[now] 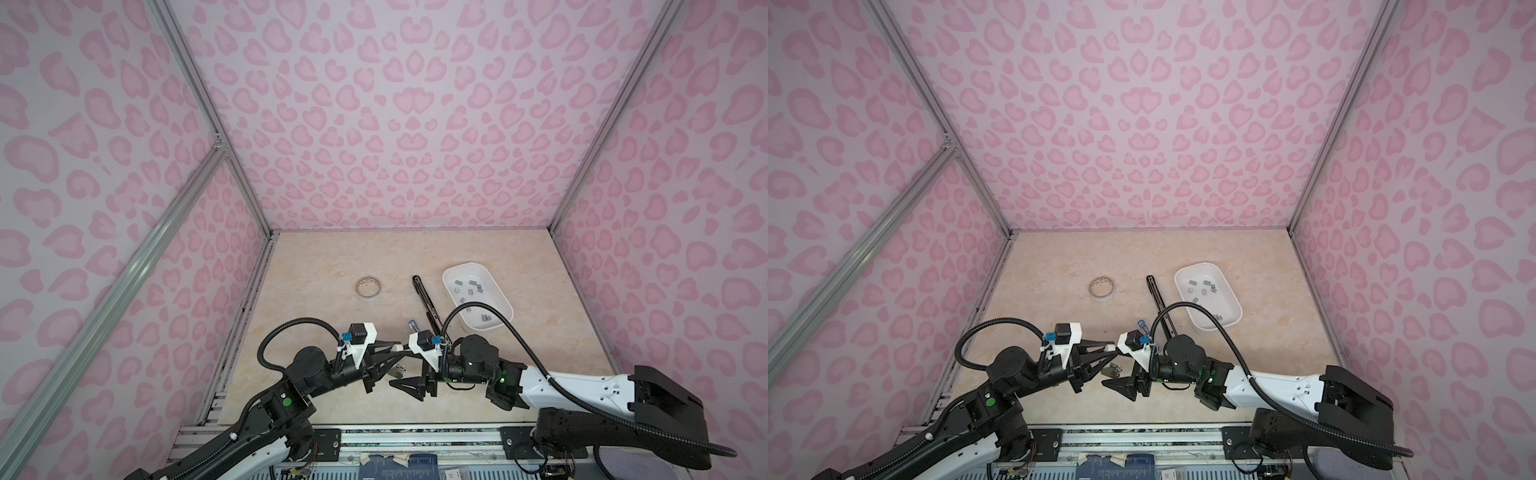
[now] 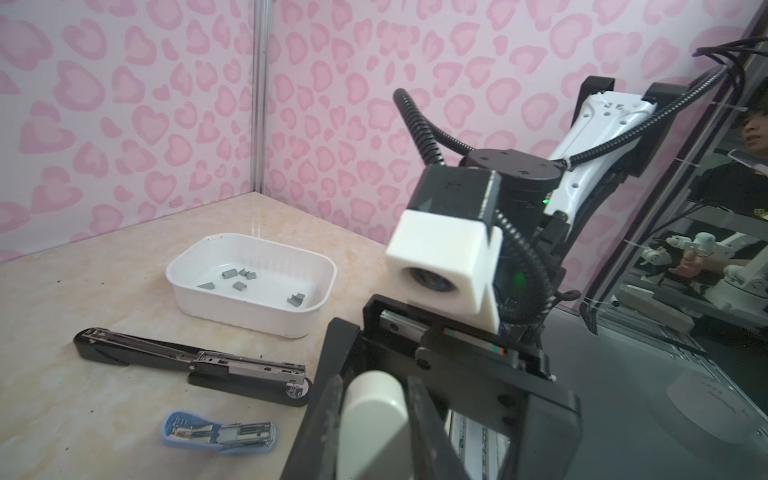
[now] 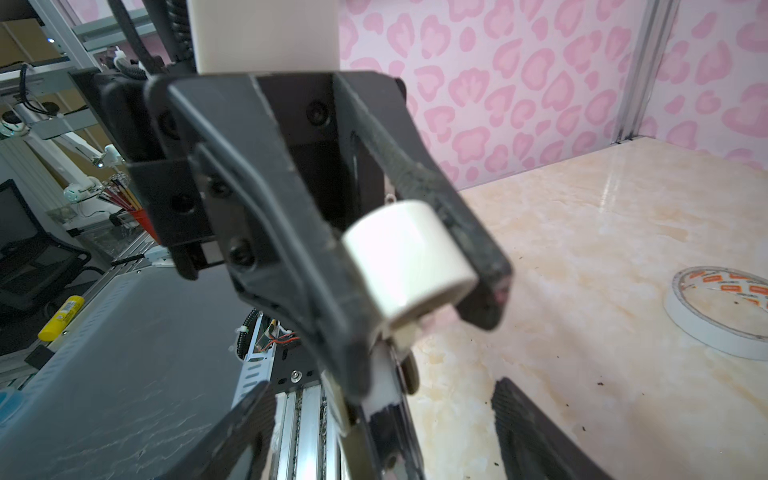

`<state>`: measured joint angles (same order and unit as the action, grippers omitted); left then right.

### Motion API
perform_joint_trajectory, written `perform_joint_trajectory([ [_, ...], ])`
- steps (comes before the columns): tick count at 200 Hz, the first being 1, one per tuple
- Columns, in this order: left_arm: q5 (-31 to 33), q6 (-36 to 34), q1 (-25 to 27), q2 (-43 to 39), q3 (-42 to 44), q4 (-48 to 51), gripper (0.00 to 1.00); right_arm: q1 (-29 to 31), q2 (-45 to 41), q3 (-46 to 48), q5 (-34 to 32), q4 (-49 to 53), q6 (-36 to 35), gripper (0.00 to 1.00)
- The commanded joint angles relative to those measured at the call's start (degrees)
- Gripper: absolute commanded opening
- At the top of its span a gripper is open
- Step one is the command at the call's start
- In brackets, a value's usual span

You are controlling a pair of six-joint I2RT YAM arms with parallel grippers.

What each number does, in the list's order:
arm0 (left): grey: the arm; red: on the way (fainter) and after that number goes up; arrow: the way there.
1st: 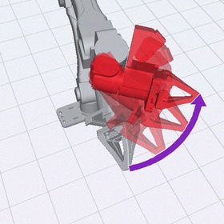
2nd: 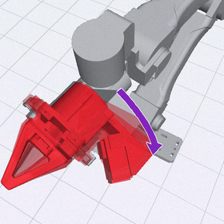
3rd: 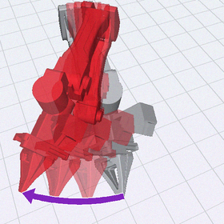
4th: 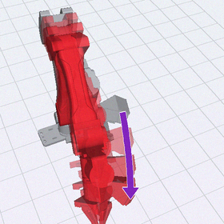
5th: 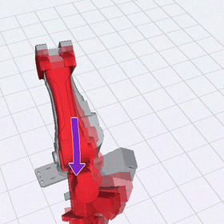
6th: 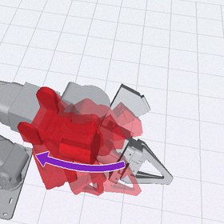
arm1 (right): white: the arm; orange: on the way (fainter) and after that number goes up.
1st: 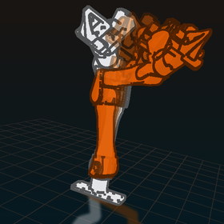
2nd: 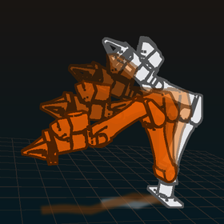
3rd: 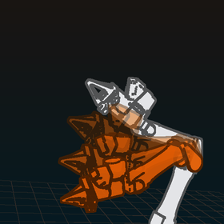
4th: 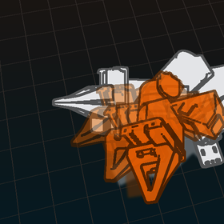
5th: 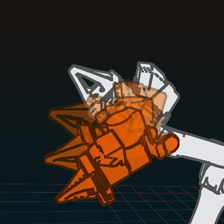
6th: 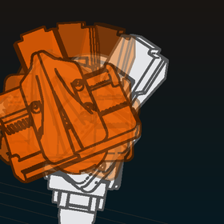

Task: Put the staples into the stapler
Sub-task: 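Close the right gripper on the white stapler beside the left gripper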

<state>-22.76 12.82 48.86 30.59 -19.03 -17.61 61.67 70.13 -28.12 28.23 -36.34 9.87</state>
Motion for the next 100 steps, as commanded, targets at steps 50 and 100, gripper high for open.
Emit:
perform_joint_trajectory([
  [50,-5.7,-1.2,0.0,-0.1,0.9,-5.0,0.04,-1.1,0.5,0.3,7.6,-5.4,0.9,0.61],
  [100,-5.8,-1.2,0.0,-0.7,1.4,-5.7,0.04,-1.1,1.8,-0.1,9.1,-6.9,2.1,0.51],
])
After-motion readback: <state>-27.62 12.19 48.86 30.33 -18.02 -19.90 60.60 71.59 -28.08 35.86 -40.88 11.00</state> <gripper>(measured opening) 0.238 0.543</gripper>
